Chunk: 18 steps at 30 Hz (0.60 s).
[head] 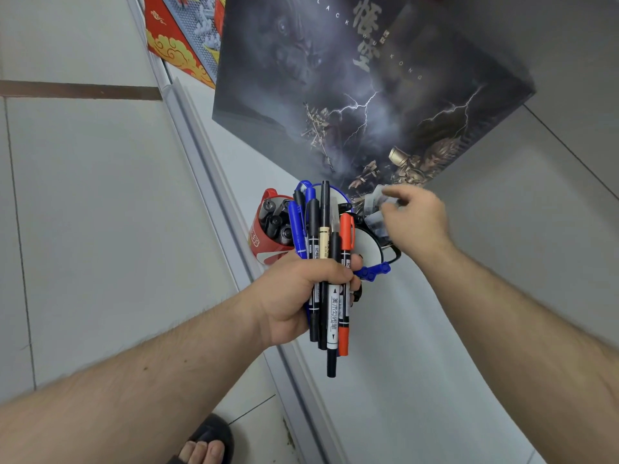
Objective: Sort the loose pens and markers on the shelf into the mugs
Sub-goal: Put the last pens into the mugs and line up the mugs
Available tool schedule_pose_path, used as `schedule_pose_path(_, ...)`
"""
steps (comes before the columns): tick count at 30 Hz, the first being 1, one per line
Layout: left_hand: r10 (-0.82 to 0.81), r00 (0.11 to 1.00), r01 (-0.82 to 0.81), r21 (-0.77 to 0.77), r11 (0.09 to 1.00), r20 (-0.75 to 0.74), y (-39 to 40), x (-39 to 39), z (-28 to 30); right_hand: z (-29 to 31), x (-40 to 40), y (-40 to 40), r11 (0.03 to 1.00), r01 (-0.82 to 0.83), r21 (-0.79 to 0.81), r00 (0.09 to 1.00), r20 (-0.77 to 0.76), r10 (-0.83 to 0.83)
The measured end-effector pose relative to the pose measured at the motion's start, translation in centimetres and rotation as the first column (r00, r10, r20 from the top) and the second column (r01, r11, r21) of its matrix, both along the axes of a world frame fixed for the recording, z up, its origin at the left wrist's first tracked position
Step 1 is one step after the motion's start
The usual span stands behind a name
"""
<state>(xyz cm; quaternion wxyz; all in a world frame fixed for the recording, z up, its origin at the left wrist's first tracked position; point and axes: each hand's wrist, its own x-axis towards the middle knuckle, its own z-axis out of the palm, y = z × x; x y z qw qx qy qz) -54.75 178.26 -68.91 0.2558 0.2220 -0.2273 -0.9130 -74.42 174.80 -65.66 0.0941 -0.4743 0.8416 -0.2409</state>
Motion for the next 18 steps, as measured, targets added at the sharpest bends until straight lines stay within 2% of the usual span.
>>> schedule_pose_path(1,-0.024,1.0,0.024,-0.001,1.0,-0.007,0.0,0.0,-0.1,1.0,1.0,0.3,0.997,0.038,-0.066,0.966,0.257,-0.02)
schedule_pose_path(2,-0.049,0.999,0.049,-0.003,0.999,-0.015,0.0,0.0,-0.1,2.1,2.1,0.8,0.997,0.044,-0.063,0.884,0.467,-0.009)
schedule_pose_path(3,-0.076,0.997,0.076,-0.006,0.997,-0.021,0.0,0.0,-0.1,3.1,3.2,1.5,1.0,-0.006,-0.015,0.803,0.596,0.014)
schedule_pose_path(4,-0.098,0.995,0.097,-0.014,0.995,-0.028,0.1,-0.1,-0.1,3.8,4.1,2.3,0.996,-0.088,0.036,0.764,0.644,0.044)
schedule_pose_path(6,-0.128,0.991,0.127,-0.032,0.991,-0.044,0.3,-0.3,0.0,4.6,5.5,3.6,0.974,-0.21,0.083,0.748,0.655,0.106)
schedule_pose_path(8,-0.156,0.986,0.153,-0.044,0.987,-0.059,0.6,-0.4,0.1,4.6,5.9,4.2,0.974,-0.212,0.073,0.733,0.671,0.109)
schedule_pose_path(14,-0.232,0.968,0.23,-0.035,0.973,-0.094,1.4,-1.0,0.4,5.1,5.6,4.9,0.996,-0.094,0.009,0.799,0.597,0.07)
schedule_pose_path(18,-0.257,0.965,0.254,-0.048,0.966,-0.059,1.7,-1.5,0.5,5.5,4.0,5.0,0.965,0.153,-0.212,0.821,0.57,-0.005)
